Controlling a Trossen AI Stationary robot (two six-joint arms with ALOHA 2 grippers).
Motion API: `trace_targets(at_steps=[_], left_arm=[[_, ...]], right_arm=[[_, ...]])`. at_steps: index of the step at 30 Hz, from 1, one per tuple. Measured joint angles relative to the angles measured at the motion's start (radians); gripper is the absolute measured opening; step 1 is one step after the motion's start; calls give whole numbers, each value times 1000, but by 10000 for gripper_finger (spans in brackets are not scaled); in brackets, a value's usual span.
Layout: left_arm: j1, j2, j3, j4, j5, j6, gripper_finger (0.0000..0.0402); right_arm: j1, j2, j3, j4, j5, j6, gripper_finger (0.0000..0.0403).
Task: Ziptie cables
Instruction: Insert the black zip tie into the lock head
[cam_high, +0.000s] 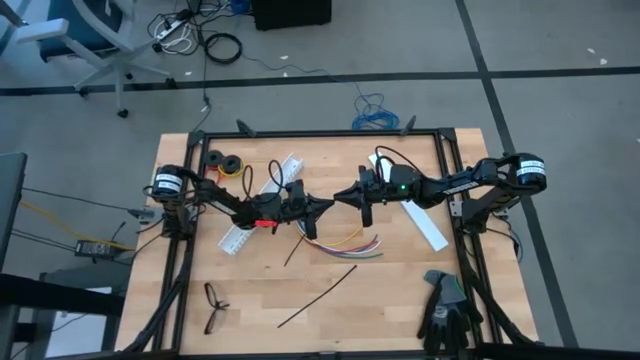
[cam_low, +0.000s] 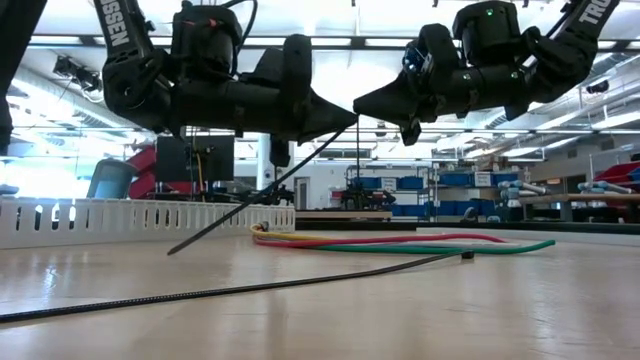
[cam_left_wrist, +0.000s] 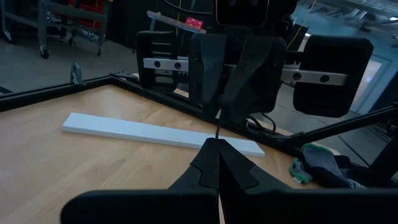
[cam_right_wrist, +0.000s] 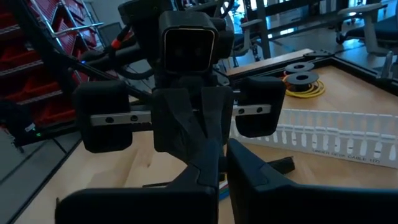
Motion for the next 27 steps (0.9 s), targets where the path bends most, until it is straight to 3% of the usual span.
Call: trace_targets(at_steps=[12,20,27], left_arm=[[-1,0,0,1,3,-5,21],[7,0,2,-41,98,-54,34],[8,0,15,-60,99,-70,34]], right_arm=[[0,0,0,0,-6,-1,2],[0,0,0,-11,-39,-1,1],[0,0,0,-13,-56,0,0]])
